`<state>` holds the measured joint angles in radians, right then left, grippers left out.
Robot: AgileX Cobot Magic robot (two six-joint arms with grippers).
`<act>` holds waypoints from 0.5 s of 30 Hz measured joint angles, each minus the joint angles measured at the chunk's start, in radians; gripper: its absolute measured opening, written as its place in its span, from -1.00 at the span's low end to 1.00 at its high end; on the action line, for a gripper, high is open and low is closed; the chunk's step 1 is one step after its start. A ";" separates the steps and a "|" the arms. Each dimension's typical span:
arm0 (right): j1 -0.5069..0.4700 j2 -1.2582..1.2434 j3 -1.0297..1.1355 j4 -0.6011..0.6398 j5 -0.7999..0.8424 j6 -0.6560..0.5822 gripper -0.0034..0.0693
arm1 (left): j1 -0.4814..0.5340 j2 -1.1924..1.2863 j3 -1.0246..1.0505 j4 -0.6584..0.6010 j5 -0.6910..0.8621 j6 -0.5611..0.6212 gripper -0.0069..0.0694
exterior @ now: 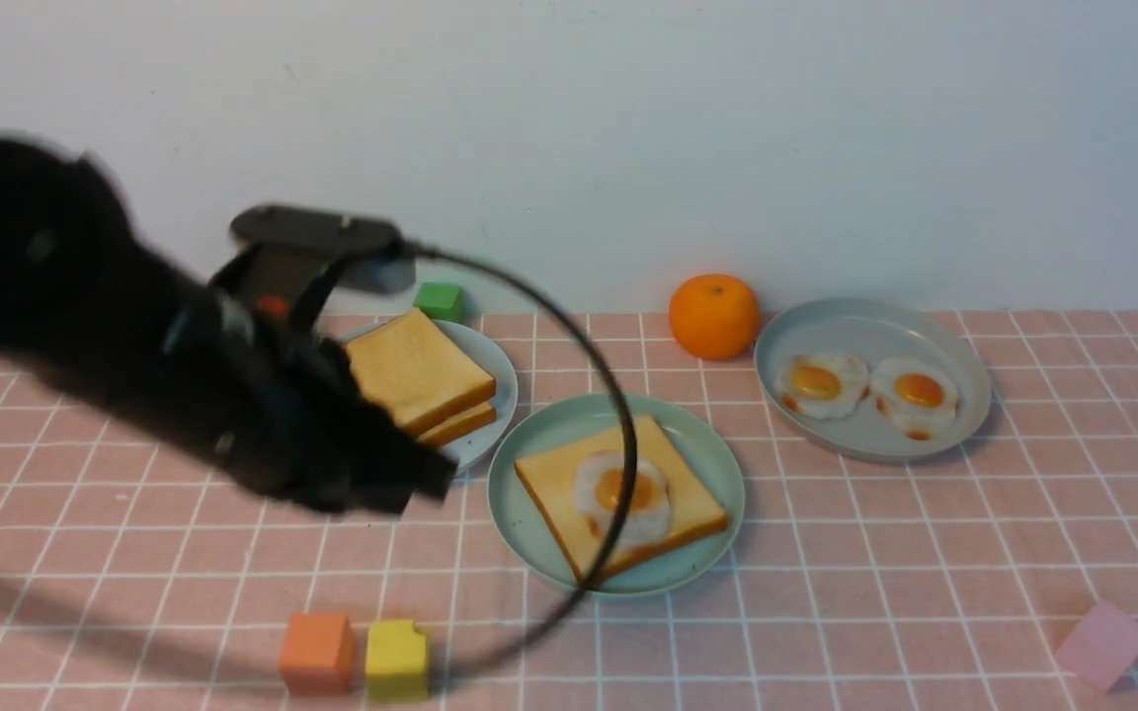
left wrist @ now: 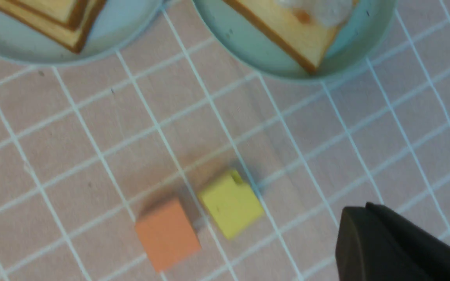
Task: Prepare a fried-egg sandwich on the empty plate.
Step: Use the left arm to grab a slice of bread
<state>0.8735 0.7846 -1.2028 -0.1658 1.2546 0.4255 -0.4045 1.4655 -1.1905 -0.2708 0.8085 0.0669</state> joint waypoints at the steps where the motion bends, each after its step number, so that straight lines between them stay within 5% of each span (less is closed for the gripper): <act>1: 0.000 -0.053 0.024 -0.001 -0.006 0.016 -0.89 | 0.027 0.053 -0.046 -0.018 0.004 0.029 -0.79; 11: 0.000 -0.216 0.067 0.029 -0.024 0.015 -0.89 | 0.061 0.432 -0.354 0.065 0.025 0.127 -0.78; 15: 0.000 -0.216 0.072 0.078 -0.024 -0.017 -0.89 | 0.061 0.536 -0.423 0.180 -0.012 0.127 -0.56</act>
<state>0.8735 0.5681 -1.1308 -0.0882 1.2311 0.4086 -0.3439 2.0016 -1.6138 -0.0911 0.7961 0.1944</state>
